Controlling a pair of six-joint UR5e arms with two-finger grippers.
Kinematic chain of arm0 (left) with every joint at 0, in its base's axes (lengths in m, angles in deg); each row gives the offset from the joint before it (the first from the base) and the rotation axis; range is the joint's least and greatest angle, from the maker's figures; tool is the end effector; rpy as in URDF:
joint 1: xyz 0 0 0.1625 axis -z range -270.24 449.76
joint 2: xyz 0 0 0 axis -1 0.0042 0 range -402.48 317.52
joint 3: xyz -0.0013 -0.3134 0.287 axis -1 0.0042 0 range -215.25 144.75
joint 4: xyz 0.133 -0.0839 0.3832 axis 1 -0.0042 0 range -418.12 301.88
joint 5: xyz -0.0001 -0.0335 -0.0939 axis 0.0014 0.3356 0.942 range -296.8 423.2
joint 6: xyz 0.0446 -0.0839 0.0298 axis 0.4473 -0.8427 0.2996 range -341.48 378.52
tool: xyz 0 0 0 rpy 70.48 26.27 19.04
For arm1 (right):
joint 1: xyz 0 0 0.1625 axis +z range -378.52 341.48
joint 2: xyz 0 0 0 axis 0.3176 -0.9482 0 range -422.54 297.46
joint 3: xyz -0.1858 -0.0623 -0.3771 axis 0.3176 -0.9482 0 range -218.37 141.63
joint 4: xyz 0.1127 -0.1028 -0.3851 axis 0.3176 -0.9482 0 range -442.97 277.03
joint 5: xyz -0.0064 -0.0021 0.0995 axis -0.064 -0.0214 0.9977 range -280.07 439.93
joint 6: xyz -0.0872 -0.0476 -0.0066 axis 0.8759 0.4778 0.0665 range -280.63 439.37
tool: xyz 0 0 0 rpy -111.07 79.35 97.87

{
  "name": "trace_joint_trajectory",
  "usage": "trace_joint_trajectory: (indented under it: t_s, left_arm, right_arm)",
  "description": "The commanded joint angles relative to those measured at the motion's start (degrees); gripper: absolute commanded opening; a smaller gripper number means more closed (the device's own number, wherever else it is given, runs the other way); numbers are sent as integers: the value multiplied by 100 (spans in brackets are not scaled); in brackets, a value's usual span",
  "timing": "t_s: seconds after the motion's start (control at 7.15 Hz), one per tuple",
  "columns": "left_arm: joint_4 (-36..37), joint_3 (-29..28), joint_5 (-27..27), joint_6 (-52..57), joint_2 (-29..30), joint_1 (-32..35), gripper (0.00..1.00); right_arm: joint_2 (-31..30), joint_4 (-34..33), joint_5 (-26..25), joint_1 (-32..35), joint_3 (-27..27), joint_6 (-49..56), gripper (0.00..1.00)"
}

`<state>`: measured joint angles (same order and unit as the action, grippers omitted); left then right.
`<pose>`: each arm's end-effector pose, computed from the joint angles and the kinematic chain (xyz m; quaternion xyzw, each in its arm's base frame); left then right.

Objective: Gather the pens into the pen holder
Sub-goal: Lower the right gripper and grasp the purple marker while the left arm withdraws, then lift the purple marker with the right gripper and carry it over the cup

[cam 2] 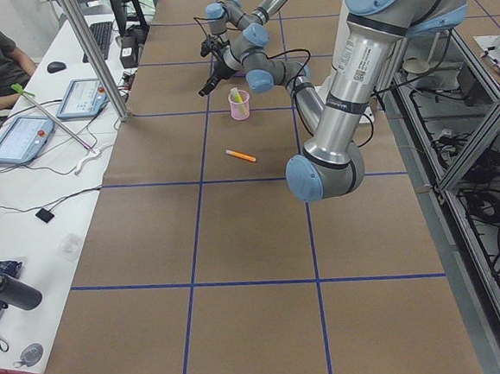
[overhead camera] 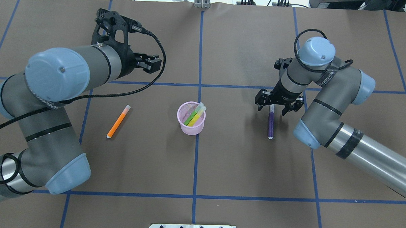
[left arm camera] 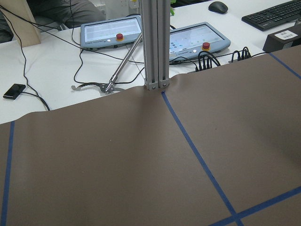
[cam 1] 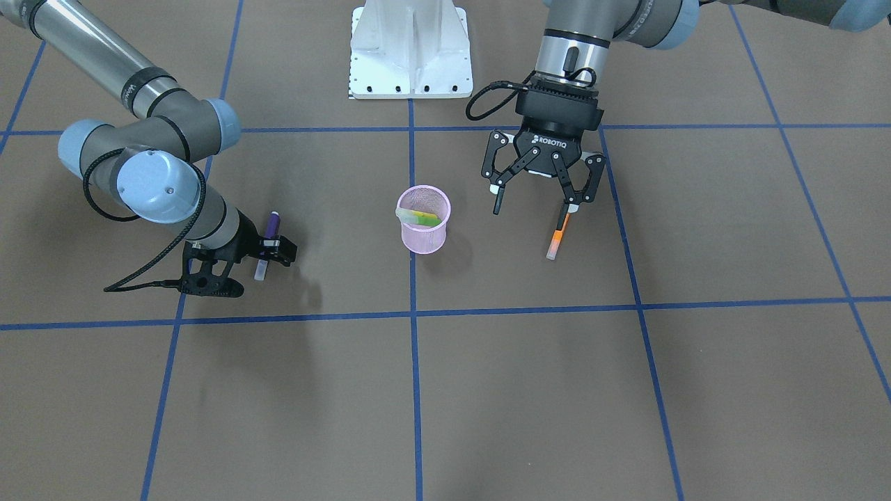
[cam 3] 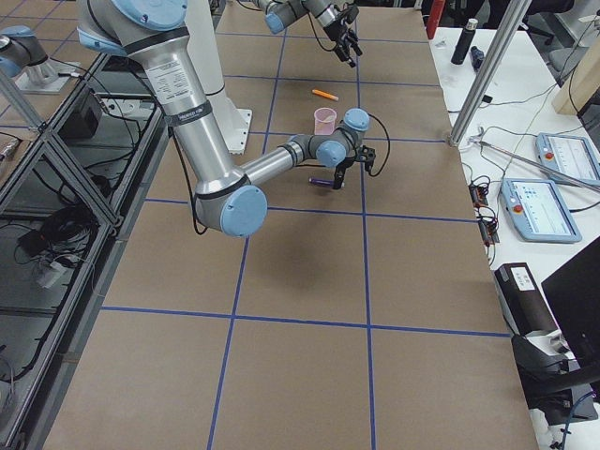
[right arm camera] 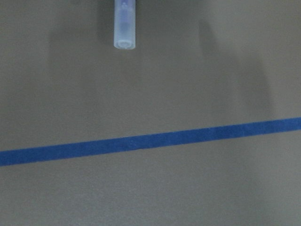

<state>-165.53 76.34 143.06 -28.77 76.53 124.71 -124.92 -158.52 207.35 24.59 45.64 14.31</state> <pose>0.3916 -0.4578 0.1753 0.4064 0.3880 0.0066 0.8272 -0.4531 -0.5238 0.3997 -0.0887 -0.4137 0.0441 0.9050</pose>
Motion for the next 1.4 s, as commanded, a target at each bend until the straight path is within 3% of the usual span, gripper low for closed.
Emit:
trace_joint_trajectory:
  t_s: [0.0,0.14,0.28,0.7,0.98,1.12,1.26]
  left_arm:
    - [1,4,4,0,-1,-14,88]
    - [1,4,4,0,7,-6,88]
    - [1,4,4,0,-1,-6,88]
    - [1,65,4,-17,-1,-6,89]
    - [-8,135,13,0,-27,38,88]
    - [-16,231,361,52,-280,91,88]
    - [-25,372,808,479,-518,352,88]
  right_arm:
    - [15,5,98,-39,-60,-226,66]
    - [15,5,98,-39,-43,-235,49]
    - [7,14,177,-39,-8,-244,0]
    - [-46,32,327,-30,54,-244,0]
    - [15,-38,459,188,605,-662,0]
    - [207,-12,241,250,773,-1188,0]
    - [304,-29,-648,164,1132,-1645,0]
